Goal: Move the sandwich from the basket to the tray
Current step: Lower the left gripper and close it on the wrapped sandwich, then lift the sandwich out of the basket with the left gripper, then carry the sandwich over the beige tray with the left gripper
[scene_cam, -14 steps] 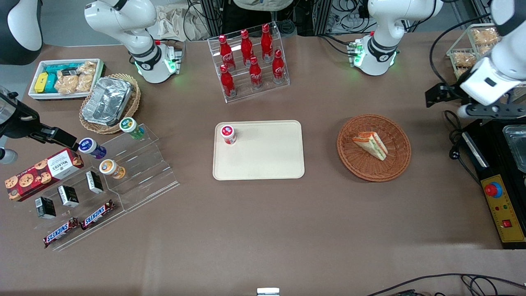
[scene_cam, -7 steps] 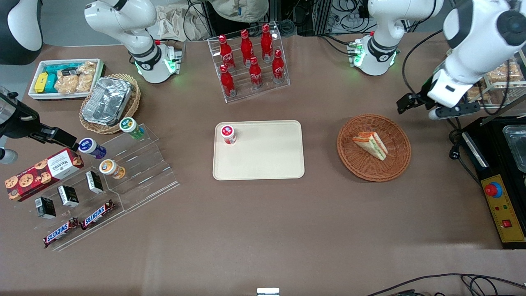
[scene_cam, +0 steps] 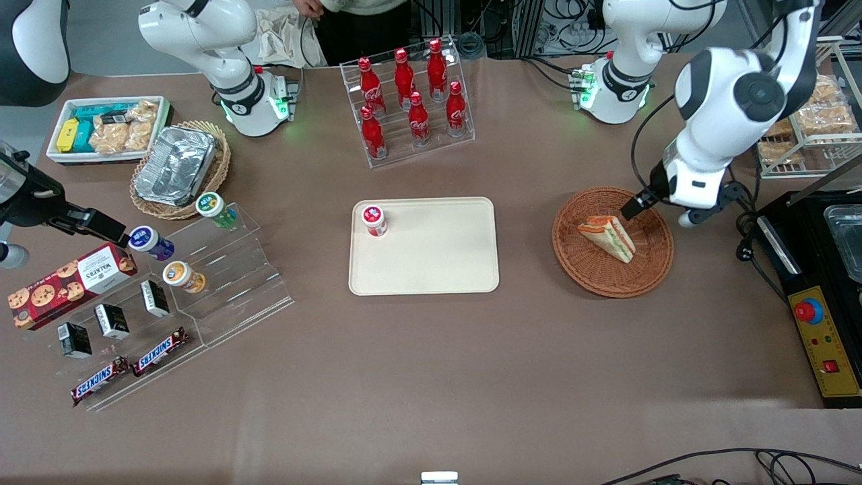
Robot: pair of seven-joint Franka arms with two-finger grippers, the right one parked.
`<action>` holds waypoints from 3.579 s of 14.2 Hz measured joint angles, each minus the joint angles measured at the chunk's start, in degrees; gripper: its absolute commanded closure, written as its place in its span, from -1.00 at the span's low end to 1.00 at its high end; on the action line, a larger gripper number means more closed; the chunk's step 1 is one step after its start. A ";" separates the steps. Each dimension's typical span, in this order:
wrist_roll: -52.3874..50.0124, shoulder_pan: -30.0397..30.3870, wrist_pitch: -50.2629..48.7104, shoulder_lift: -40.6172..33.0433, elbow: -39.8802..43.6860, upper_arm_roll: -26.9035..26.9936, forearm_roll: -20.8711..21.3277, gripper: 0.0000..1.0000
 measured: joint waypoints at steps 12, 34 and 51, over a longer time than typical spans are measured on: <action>-14.62 -1.52 11.63 10.01 -3.77 -0.97 -0.07 -0.99; -18.93 -1.67 -15.68 11.13 14.32 -0.50 4.40 1.00; 15.19 -1.37 -45.83 10.95 38.49 -2.32 4.67 1.00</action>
